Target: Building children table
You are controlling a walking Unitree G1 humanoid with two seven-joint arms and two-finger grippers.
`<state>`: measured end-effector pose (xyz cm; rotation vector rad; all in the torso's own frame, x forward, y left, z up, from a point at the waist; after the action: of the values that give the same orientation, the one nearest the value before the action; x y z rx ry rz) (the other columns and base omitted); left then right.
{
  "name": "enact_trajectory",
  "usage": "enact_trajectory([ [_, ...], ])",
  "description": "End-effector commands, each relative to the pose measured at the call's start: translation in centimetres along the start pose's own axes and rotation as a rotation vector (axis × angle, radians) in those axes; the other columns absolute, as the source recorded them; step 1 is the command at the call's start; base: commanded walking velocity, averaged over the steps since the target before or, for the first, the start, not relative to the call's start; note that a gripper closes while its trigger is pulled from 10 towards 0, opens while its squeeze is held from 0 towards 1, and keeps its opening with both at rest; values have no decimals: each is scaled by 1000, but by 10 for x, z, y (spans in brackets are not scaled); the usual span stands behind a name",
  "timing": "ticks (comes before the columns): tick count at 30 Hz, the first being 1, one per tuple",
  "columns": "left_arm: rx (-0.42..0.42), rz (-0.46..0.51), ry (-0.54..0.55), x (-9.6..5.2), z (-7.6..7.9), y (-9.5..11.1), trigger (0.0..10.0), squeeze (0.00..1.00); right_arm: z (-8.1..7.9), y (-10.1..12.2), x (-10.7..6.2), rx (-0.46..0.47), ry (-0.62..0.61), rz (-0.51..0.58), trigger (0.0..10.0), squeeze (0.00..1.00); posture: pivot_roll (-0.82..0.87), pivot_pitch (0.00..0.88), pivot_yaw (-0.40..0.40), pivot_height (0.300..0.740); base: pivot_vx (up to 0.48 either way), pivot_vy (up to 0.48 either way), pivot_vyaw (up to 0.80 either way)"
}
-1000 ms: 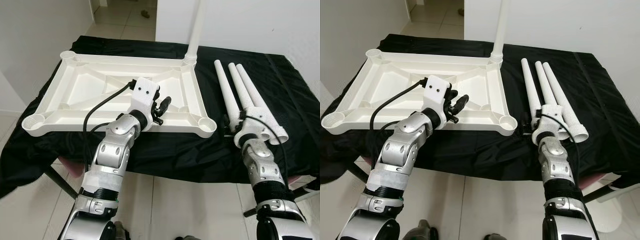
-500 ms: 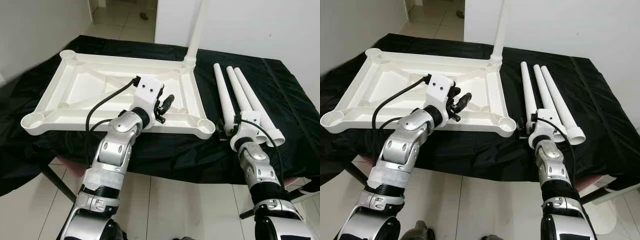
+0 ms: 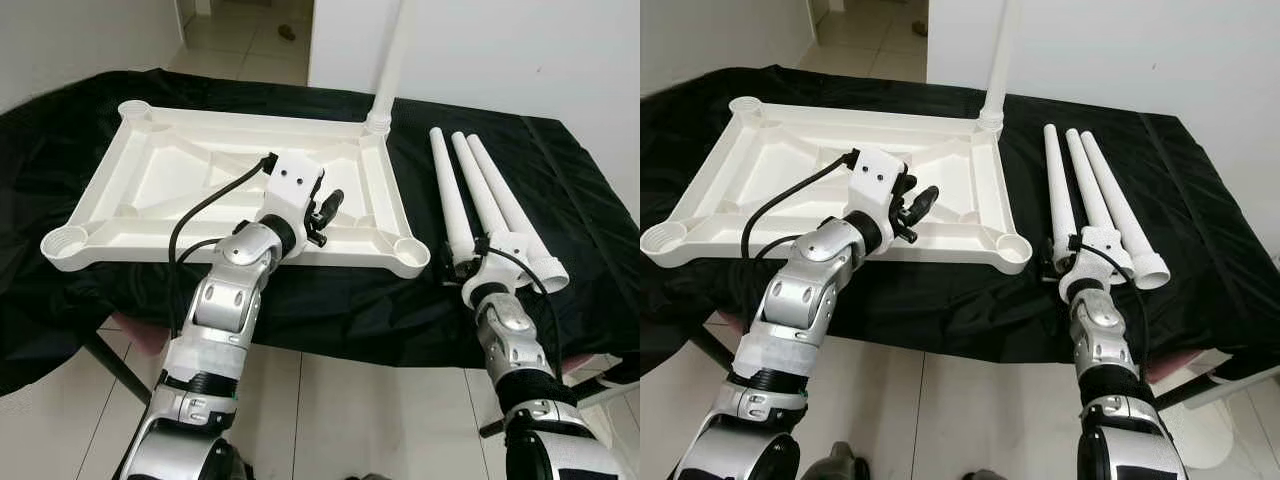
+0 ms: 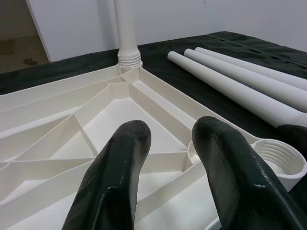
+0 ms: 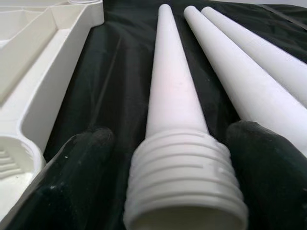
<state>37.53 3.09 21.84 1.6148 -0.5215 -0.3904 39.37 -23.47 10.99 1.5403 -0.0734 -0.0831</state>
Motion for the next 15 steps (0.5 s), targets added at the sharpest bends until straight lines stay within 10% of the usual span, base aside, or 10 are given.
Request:
enact_trajectory([
  [1,4,15,121,0,-10,3,10000,0,2,-2,1,13,-14,-4,10000,0,127,27,-37,740,0,0,0],
  [15,35,21,134,-2,-14,5,10000,0,-1,-8,6,28,-24,-31,10000,0,149,31,-32,740,0,0,0],
])
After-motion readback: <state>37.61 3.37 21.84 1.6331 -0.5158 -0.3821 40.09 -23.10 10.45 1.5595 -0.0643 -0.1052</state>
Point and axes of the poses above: a point about 5 cm out from each wrist's last joint towards the gripper, its own x axis pointing out of the wrist towards the gripper, its own y axis along the axis of the wrist's last joint, z = x × y, the point moved 5 cm from there along x, pointing out of the wrist towards the gripper, and after that the axes turned 2 degrees about -x, right-handed, at the moved point
